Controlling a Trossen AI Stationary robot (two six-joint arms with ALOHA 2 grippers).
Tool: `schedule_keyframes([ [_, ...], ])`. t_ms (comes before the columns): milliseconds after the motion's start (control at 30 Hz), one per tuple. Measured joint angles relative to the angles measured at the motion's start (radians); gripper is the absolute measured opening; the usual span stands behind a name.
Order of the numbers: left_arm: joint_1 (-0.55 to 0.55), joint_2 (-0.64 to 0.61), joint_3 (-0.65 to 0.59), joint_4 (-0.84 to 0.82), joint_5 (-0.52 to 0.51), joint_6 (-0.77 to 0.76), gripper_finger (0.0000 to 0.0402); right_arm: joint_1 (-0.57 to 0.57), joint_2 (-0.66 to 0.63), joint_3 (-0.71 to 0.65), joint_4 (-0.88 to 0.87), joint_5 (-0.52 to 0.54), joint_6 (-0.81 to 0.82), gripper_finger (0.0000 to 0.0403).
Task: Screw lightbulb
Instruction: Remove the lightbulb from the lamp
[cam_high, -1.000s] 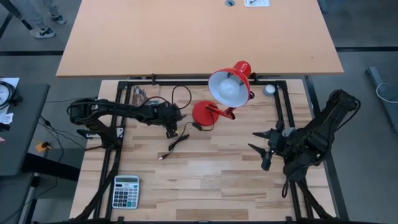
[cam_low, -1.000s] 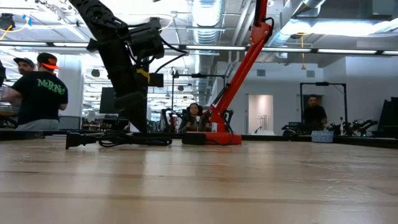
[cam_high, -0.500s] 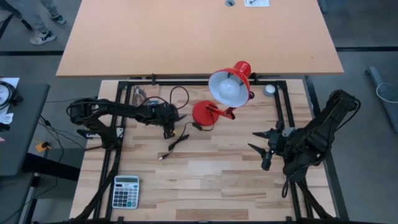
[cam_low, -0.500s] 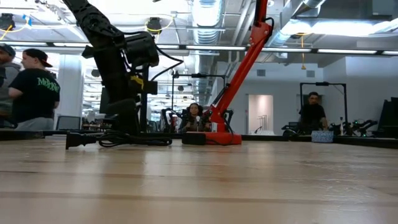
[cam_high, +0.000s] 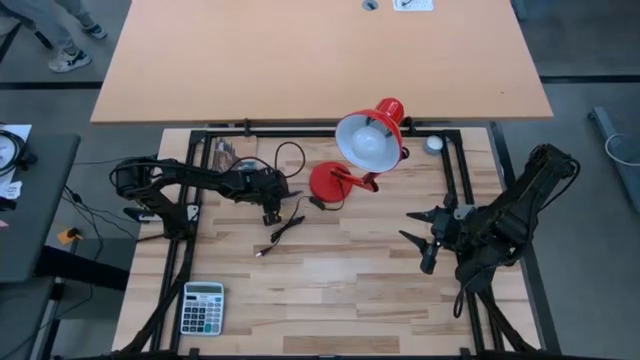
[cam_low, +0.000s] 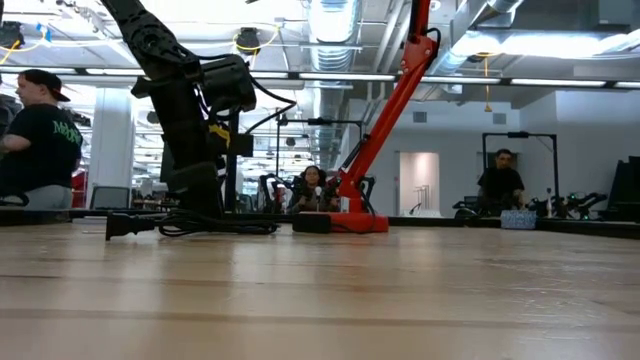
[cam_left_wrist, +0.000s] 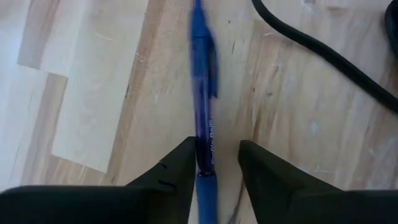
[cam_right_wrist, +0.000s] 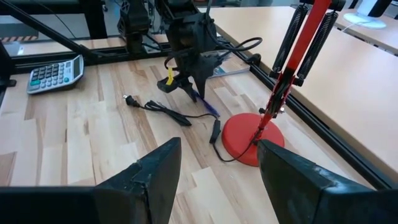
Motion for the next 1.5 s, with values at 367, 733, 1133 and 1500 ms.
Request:
schedule_keyframes([
  [367,0.000,0.008,0.041,-0.014,-0.048,-0.060,0.0012,0.000,0.000,0.000,0.000,0.000,-0.002,0.0224],
  [733,0.006,0.007,0.153,-0.319,-0.409,-0.266,0.0014,0.000,0.000,0.001,0.000,0.000,-0.001,0.0224],
  [1133,0.210,0.006,0.146,-0.498,-0.397,-0.480,0.0017,0.000,0.000,0.001,0.001,0.000,0.002,0.0224],
  [1500,0.203,0.005,0.161,-0.466,-0.314,-0.422,0.0120,-0.009,0.000,0.001,0.009,0.000,0.002,0.0224],
])
